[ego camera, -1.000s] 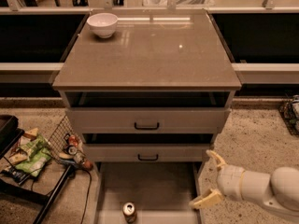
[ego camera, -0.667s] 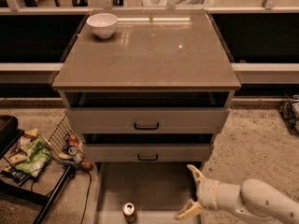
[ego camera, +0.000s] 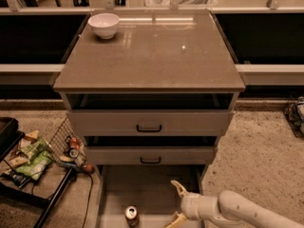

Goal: Pick orange can from bottom drawer and place on counter

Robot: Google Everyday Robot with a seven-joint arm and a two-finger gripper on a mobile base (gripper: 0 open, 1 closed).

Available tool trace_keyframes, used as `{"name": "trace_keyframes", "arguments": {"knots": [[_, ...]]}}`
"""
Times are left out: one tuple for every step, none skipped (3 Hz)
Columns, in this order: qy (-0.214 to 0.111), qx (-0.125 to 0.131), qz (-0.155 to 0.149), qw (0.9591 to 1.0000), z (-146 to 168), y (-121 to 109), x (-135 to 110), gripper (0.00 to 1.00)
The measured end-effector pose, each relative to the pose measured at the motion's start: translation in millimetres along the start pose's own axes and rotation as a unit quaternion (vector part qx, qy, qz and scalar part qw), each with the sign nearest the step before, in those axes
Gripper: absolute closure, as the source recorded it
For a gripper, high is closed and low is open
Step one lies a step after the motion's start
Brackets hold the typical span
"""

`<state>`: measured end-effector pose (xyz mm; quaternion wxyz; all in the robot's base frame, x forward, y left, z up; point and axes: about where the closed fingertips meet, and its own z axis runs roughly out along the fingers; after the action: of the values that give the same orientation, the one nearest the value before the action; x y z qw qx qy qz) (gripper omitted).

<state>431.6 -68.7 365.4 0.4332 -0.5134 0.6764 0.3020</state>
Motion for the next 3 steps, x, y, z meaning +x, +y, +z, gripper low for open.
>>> {"name": "trace_keyframes", "arguments": {"knots": [[-0.015,-0.022,0.035,0.9991,52,5,50,0.0],[-0.015,-0.022,0.033,0.9991,50,7,47,0.0],[-0.043,-0.066,0.013,0.9968,92,5,47,0.0]]}}
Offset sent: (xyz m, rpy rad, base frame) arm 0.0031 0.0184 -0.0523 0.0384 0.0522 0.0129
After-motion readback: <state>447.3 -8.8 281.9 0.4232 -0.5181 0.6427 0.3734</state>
